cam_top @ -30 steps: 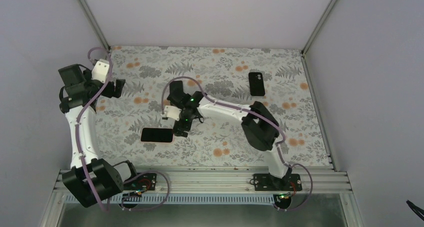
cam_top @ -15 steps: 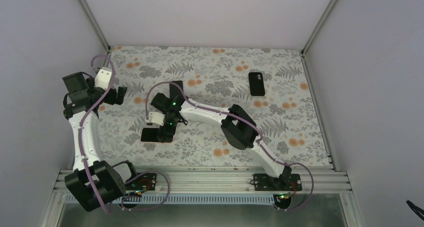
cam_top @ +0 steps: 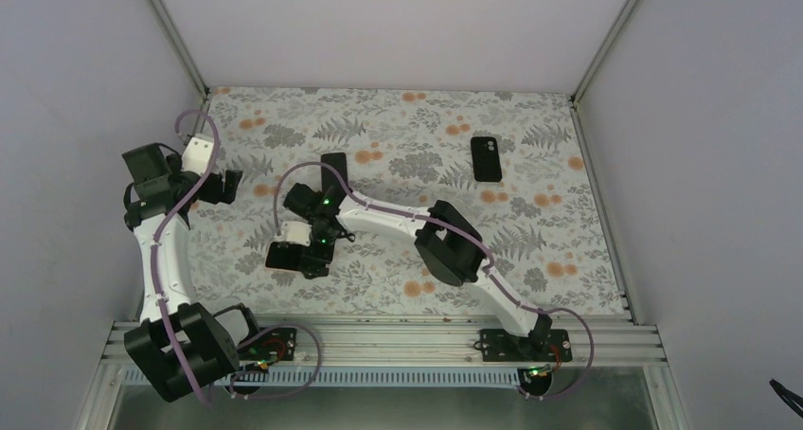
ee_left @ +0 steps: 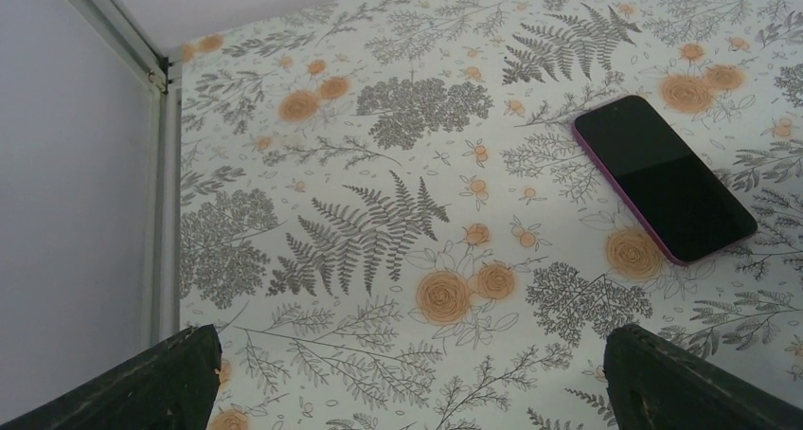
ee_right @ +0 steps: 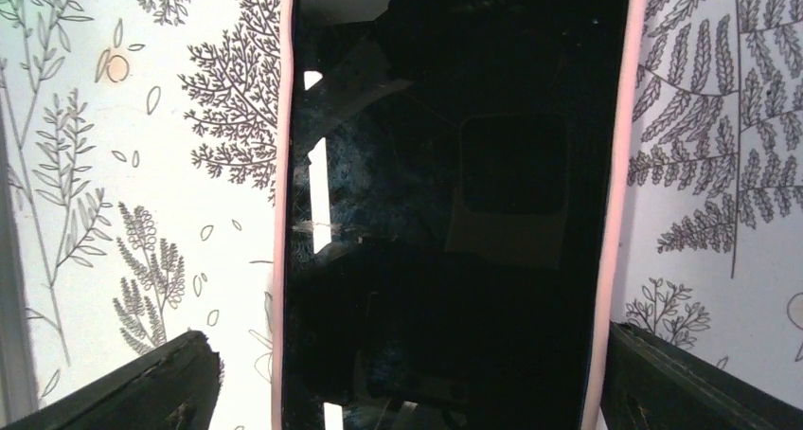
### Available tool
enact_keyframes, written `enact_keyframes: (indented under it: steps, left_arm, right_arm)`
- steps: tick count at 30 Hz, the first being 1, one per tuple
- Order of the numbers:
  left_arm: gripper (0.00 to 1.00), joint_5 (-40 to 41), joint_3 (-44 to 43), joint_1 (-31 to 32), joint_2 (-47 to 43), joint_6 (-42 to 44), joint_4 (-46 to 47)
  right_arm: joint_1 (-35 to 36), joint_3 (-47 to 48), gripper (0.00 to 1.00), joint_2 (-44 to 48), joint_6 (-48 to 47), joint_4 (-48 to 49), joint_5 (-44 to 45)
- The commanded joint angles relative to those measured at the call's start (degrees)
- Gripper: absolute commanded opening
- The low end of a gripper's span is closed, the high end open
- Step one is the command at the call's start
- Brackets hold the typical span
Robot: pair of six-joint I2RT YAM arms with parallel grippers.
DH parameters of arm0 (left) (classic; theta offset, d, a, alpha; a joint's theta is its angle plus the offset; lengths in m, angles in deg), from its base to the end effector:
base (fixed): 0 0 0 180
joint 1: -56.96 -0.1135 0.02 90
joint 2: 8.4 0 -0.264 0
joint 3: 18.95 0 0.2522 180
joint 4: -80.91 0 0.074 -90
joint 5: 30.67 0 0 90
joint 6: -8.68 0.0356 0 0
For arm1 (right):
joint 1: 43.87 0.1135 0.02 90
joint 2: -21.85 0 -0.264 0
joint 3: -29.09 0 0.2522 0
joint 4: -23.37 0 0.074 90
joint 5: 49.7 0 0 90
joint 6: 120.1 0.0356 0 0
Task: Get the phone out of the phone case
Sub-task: Pick up the phone at the center of the board.
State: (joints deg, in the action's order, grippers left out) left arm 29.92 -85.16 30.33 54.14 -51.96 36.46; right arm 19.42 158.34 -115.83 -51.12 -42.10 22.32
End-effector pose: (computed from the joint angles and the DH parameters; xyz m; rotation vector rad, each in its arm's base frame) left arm 0.2130 0.0872 0.2953 0.3111 2.1539 -0.0361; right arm 0.2125 0.4468 0.1506 -2.0198 2.1332 0.5832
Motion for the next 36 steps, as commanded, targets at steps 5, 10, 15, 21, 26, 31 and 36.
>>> enact_keyframes:
  steps: [5,10,15,21,26,31,36]
  left_arm:
    - [1.00,0.65,1.25,-0.43,-2.77,1.87,1.80]
    - [1.00,3.42,3.11,-0.37,-4.49,2.57,3.36]
    - [1.00,3.93,4.09,-0.39,-4.66,3.35,3.34]
    - [1.00,-5.33,-1.15,-0.43,2.41,4.92,-6.54]
    - [1.00,-20.69,-8.68,-0.14,9.56,9.47,-21.39]
    - [1.00,-24.14,-11.58,2.62,14.19,10.14,-27.66]
    - [1.00,-25.11,-13.31,7.98,20.22,6.33,-29.87]
  right_arm:
    - [3.62,-3.84,0.99,-1.25,-0.99,1.31,8.66]
    - [5.19,-5.40,0.85,-1.97,-0.66,2.81,15.29]
    - [5.27,-7.50,0.73,-0.60,-0.01,4.03,15.73]
    - [4.78,-11.69,0.69,7.54,0.83,7.08,17.84]
    - [3.17,-14.15,0.70,15.71,0.54,8.18,19.78]
    - [1.21,-16.18,0.70,22.37,-0.51,9.52,23.72]
    - [-1.81,-14.37,0.70,24.66,-1.20,9.25,25.98]
